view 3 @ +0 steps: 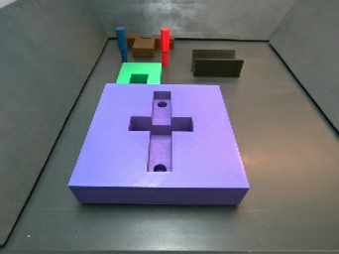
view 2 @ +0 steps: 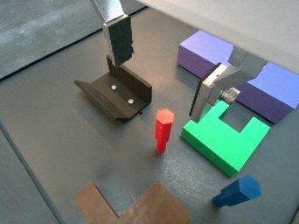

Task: Pick up the green object. Move up. Place the green object on the fixture. Regrasp the green object. Move to above the board. Insert the green object.
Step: Pick up the green object.

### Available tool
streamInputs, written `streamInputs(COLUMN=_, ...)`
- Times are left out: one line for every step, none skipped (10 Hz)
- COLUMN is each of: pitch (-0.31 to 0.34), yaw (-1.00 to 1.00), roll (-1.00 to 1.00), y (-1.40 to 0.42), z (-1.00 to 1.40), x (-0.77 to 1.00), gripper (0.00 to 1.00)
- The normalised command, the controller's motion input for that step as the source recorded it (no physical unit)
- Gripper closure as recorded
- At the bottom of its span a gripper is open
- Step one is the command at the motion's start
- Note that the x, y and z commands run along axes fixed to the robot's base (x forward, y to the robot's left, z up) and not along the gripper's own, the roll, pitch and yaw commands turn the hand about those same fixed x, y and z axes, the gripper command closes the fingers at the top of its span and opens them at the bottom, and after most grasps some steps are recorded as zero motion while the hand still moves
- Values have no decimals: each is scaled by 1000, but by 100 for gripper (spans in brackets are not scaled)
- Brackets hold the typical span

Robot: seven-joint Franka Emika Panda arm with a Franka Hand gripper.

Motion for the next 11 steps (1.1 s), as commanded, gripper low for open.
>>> streamInputs(pitch=0, yaw=0, roll=0, y=-71, z=0, x=0, gripper=0)
streamInputs(pitch=0, yaw=0, roll=0, y=-43, z=0, x=0, gripper=0)
streamInputs(pitch=-96, yaw=0, roll=-60, y=-294, z=-94, x=-174, gripper=0)
streamInputs(pitch=-149, yaw=151, roll=0, y=-1000, z=-57, x=-349, gripper=0)
streamInputs(pitch=-66, yaw=14, roll=0, y=-1000, z=-120, x=-63, gripper=0)
streamInputs(pitch=-13, yaw=0, roll=0, y=-1000, z=-289, x=0, gripper=0)
streamInputs(pitch=0, yaw=0, roll=-23, y=-1000, z=-443, x=120, gripper=0)
streamInputs(pitch=-19, yaw=0, roll=-174, y=-834, z=-509, x=49, gripper=0)
streamInputs(pitch=0, yaw=0, roll=-204, y=-726, z=-554, x=154, gripper=0)
streamInputs(pitch=-29, yaw=0, roll=-220, y=-474, z=-577, x=217, gripper=0)
streamInputs(pitch=59, yaw=-46, roll=0, y=-229, z=-726, x=231, gripper=0)
